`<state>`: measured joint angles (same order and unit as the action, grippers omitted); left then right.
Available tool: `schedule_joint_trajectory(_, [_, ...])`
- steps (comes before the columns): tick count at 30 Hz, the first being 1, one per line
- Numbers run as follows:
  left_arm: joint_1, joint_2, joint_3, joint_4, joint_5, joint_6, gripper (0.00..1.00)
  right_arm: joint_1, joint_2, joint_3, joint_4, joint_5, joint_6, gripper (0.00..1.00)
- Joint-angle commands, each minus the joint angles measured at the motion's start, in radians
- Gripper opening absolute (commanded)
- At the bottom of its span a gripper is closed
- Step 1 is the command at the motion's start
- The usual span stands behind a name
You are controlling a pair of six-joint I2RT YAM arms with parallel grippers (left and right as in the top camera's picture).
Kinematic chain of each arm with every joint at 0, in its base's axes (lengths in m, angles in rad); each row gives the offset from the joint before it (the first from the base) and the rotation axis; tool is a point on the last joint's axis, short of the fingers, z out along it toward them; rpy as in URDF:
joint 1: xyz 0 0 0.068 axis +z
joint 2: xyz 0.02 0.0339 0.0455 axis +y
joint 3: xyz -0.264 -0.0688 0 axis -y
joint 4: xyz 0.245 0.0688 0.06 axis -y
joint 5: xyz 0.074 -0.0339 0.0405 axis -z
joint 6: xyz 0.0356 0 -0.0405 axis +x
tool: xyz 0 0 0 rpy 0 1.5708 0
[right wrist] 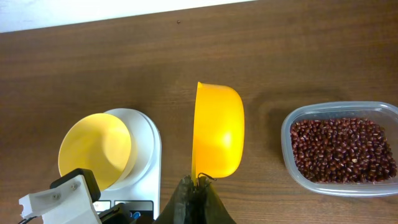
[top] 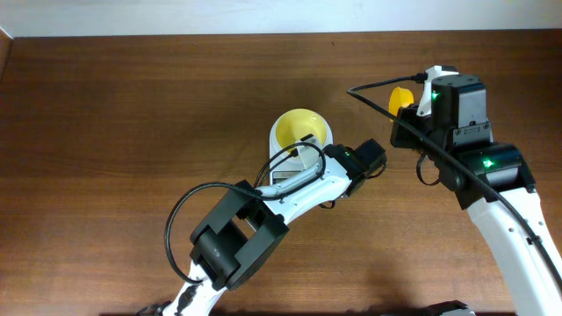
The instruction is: Scoop item into bowl and weigh 50g on scale
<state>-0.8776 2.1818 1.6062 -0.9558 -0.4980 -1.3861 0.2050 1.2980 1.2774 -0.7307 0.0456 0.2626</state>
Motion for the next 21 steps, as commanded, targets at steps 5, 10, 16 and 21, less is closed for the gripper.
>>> schedule_joint_trajectory(5, [0.002, 0.037, -0.003, 0.005, -0.003, -0.013, 0.0, -0.005, 0.006, 0.019, 0.001, 0.019, 0.008, 0.04])
schedule_joint_trajectory(10, [0.002, 0.041, -0.003, 0.008, 0.003, -0.013, 0.0, -0.005, 0.006, 0.019, 0.002, 0.019, 0.007, 0.04])
schedule_joint_trajectory(16, [0.002, 0.04, -0.003, 0.008, 0.003, -0.012, 0.0, -0.005, 0.006, 0.019, 0.002, 0.019, 0.007, 0.04])
schedule_joint_trajectory(21, [0.002, 0.018, -0.001, -0.014, 0.003, -0.012, 0.0, -0.005, 0.006, 0.019, 0.005, 0.02, 0.007, 0.04])
